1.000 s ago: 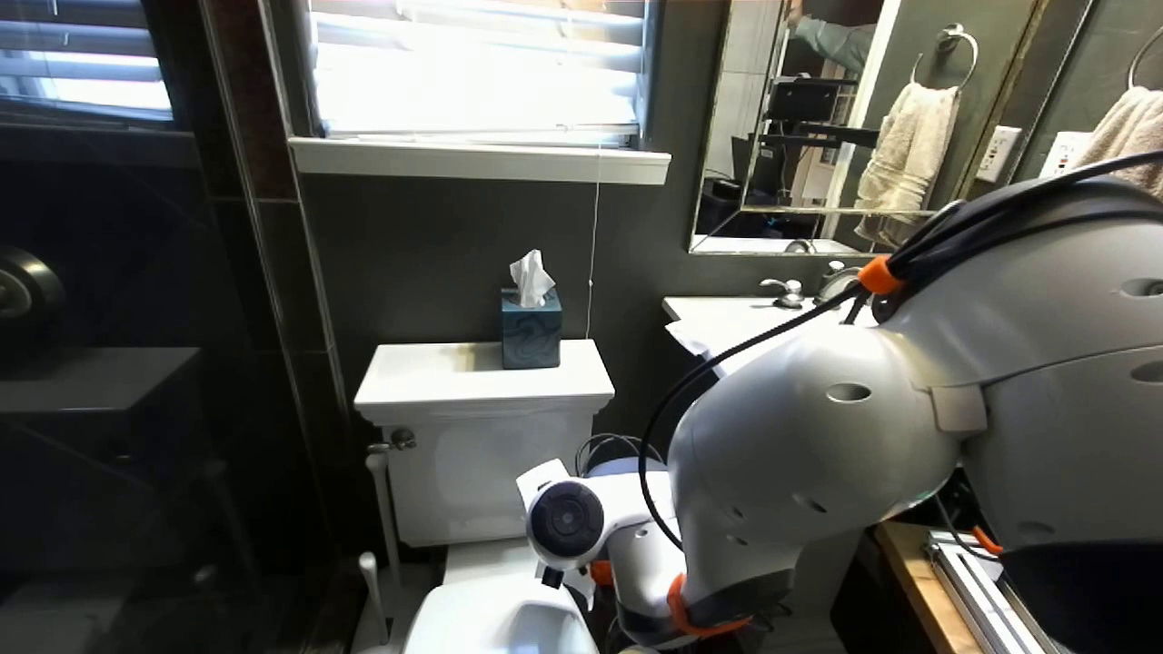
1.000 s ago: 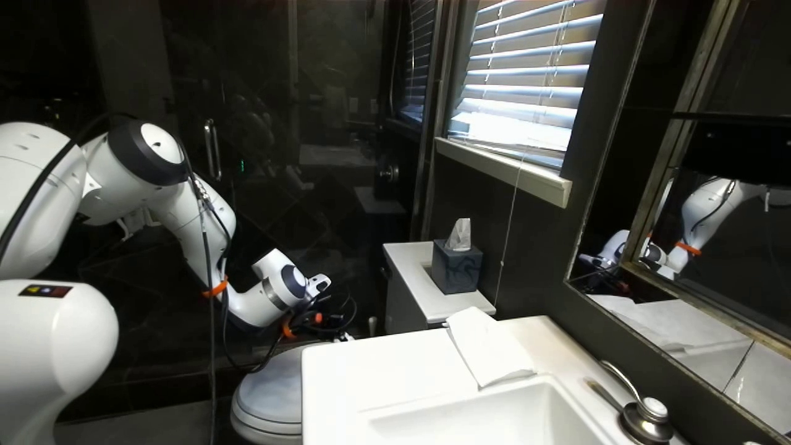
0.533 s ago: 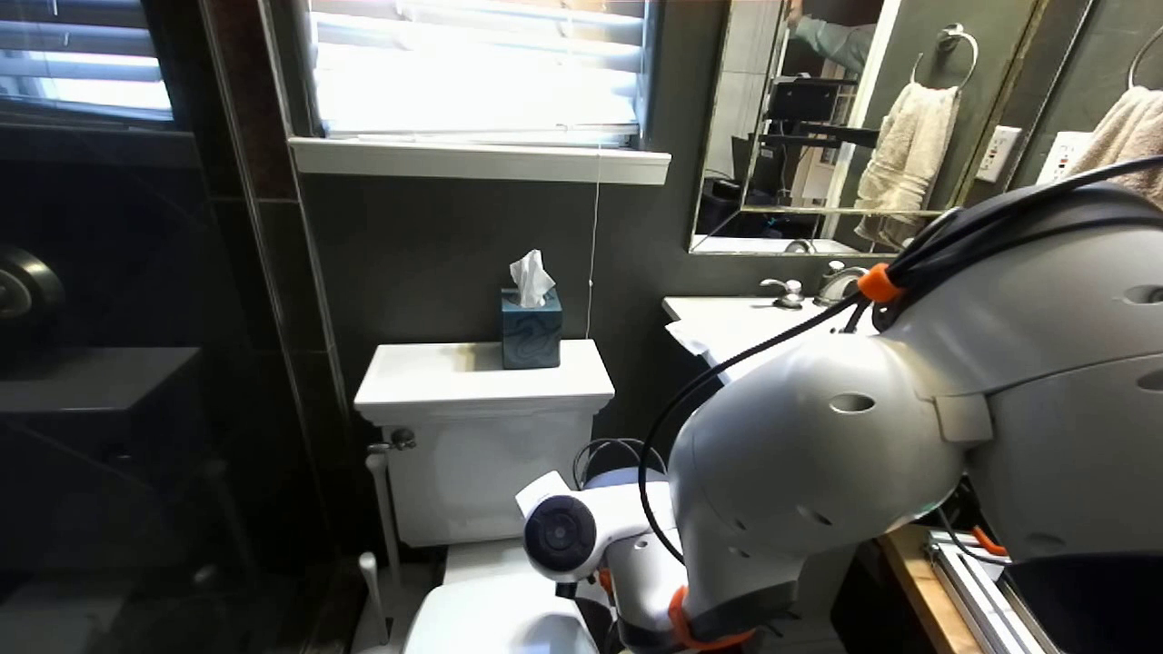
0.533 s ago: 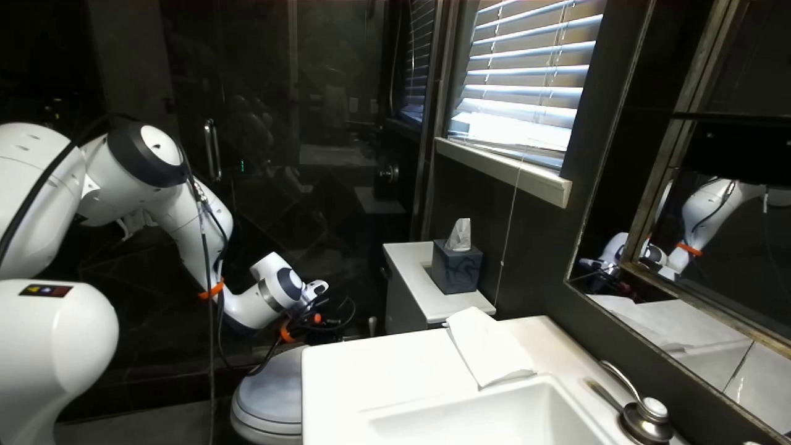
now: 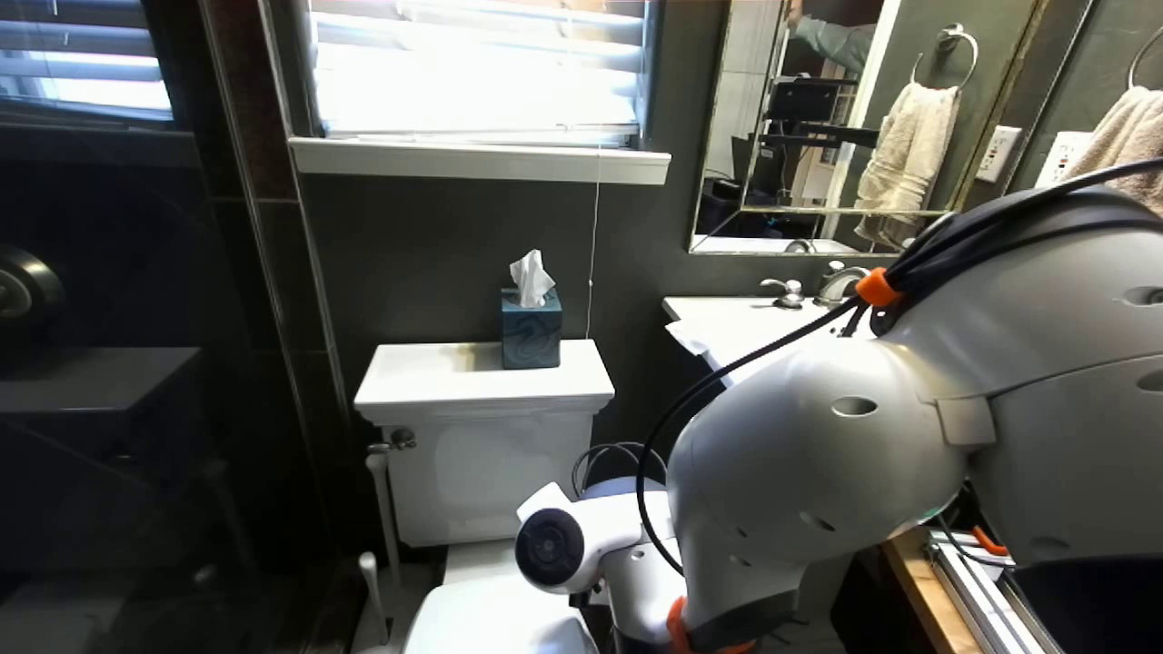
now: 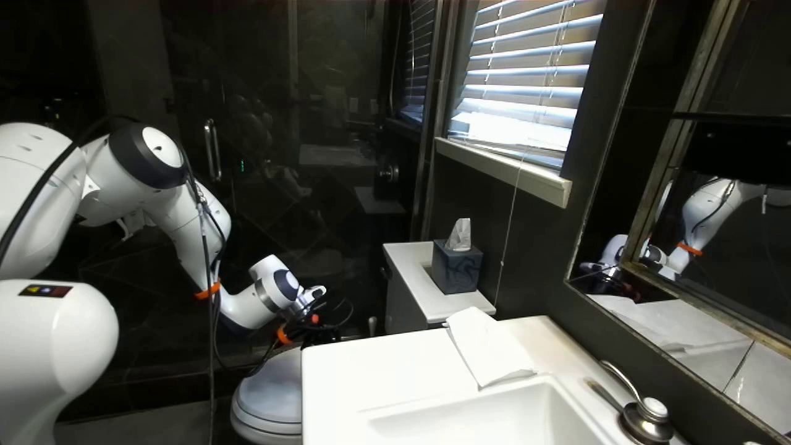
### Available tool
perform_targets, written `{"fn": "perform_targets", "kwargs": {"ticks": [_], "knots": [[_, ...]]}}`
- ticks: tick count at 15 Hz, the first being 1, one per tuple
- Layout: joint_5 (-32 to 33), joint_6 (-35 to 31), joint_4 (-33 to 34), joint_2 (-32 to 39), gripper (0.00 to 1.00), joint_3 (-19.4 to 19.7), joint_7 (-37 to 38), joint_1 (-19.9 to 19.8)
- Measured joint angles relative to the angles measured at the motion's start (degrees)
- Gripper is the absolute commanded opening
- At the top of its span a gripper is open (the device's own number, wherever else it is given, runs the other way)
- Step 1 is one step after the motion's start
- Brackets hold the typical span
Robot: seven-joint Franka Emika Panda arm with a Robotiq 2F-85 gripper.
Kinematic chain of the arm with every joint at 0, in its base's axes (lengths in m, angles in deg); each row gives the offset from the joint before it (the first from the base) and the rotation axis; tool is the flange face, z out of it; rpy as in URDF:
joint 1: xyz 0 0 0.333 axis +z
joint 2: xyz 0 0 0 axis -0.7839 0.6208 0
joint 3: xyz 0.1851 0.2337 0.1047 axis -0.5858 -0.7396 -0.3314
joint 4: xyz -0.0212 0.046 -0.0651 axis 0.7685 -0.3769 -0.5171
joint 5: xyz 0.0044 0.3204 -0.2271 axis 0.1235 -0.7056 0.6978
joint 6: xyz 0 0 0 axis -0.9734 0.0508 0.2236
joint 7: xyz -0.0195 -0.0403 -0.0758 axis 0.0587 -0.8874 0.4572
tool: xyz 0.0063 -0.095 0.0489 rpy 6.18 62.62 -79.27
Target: Pick up the roll of tissue and hang it on the black tissue rack
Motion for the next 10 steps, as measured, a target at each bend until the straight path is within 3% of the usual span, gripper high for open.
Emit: {"fn": "perform_targets", "kwargs": {"ticks": [2, 4, 8, 10], "knots": [[0.1, 0.7, 0.1, -0.1, 0.05, -0.1, -0.6, -0.1], [0.2, 1.3, 0.1, -0.1, 0.40, -0.2, -1.5, -0.3], [0.4, 2.5, 0.1, -0.1, 0.62, -0.4, -3.1, -1.4], [0.5, 2.9, 0.1, -0.1, 0.67, -1.0, -3.7, -2.1]]}}
